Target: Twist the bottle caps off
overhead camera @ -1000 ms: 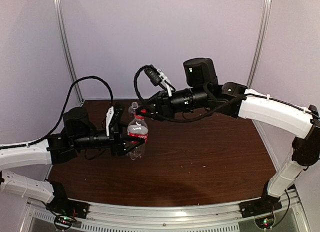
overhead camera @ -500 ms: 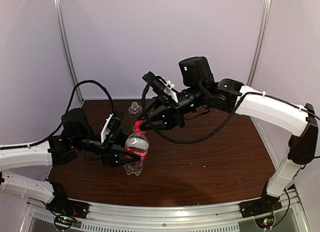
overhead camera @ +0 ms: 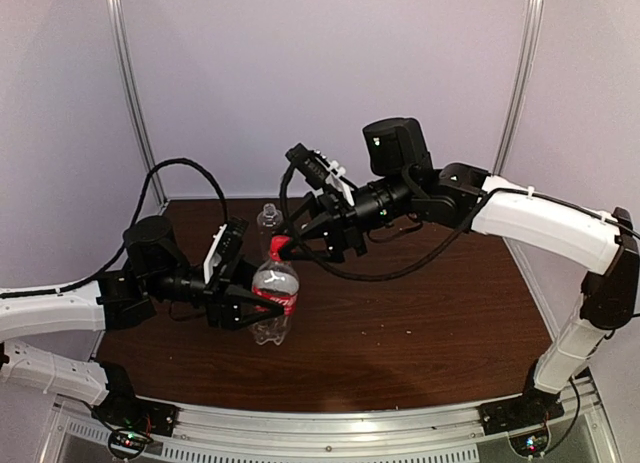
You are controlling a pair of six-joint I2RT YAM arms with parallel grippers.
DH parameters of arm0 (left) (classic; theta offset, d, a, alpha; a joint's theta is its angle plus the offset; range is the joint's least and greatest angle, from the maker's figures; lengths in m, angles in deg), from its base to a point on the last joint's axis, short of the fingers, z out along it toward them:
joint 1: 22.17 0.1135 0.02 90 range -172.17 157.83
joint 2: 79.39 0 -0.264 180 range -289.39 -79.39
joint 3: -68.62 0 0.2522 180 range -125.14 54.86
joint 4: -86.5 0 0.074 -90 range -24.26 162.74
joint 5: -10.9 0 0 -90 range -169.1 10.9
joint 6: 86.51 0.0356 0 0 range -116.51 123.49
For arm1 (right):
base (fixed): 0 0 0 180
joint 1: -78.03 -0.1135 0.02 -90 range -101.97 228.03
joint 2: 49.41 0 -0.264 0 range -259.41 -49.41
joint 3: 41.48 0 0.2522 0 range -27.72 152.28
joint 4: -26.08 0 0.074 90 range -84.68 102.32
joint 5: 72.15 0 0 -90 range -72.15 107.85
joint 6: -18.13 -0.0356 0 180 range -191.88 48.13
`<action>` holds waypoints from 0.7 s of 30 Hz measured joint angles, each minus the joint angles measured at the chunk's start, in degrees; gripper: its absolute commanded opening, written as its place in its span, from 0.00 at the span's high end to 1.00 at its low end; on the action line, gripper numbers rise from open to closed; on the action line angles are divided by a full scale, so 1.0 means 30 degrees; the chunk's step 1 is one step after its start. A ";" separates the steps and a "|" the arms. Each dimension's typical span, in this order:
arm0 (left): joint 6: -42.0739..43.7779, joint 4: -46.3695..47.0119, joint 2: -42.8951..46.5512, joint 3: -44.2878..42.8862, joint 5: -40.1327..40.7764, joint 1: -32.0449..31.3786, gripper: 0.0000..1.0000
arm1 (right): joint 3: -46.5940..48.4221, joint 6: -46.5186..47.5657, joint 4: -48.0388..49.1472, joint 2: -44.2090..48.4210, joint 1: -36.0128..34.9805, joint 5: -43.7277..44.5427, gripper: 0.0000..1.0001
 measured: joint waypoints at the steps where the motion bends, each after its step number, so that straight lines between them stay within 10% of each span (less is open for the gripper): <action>1: 0.0058 0.0022 0.0000 0.0000 0.0131 0.0000 0.70 | -0.0087 -0.0189 0.0058 0.0029 0.0007 0.0197 0.39; 8: 0.0488 0.0131 -0.0007 -0.0007 0.1086 0.0000 0.70 | -0.0772 -0.0940 0.0131 0.0525 0.0095 0.1836 0.18; 21: 0.1370 -0.0736 -0.0138 -0.0444 0.4685 -0.0015 0.70 | -0.1275 -0.4699 0.0488 0.2703 0.0087 0.6404 0.16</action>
